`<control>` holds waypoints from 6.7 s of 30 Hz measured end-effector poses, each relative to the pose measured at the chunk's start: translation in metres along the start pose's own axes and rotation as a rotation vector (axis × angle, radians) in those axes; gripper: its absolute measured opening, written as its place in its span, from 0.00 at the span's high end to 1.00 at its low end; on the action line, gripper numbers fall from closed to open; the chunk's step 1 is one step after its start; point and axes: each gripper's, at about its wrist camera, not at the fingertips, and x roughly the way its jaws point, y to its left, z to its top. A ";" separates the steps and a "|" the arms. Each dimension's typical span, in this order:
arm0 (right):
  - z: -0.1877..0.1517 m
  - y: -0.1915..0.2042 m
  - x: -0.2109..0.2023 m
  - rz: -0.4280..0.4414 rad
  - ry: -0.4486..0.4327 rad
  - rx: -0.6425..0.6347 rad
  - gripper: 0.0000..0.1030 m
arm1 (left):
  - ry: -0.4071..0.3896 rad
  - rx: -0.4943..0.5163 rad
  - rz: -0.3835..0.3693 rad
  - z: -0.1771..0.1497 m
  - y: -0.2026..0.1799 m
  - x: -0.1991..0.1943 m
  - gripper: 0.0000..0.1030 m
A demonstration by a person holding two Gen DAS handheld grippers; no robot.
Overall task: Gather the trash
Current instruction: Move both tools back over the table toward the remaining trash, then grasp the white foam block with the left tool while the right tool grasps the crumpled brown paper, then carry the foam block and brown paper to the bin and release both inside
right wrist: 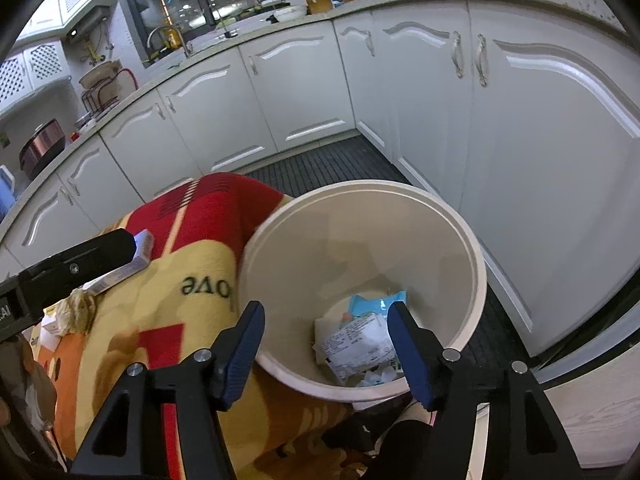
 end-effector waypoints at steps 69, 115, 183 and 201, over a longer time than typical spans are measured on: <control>-0.025 0.173 -0.027 0.139 -0.001 -0.235 0.23 | -0.084 -0.307 0.217 -0.119 0.185 -0.159 0.39; -0.020 0.239 0.042 0.388 0.107 -0.304 0.70 | 0.017 -0.430 0.207 -0.118 0.246 -0.123 0.59; -0.018 0.016 -0.011 0.122 0.012 -0.025 0.70 | 0.071 -0.061 -0.096 -0.031 0.023 -0.034 0.59; -0.009 -0.046 0.052 0.018 0.090 0.084 0.48 | 0.151 -0.112 -0.219 0.008 -0.013 0.072 0.37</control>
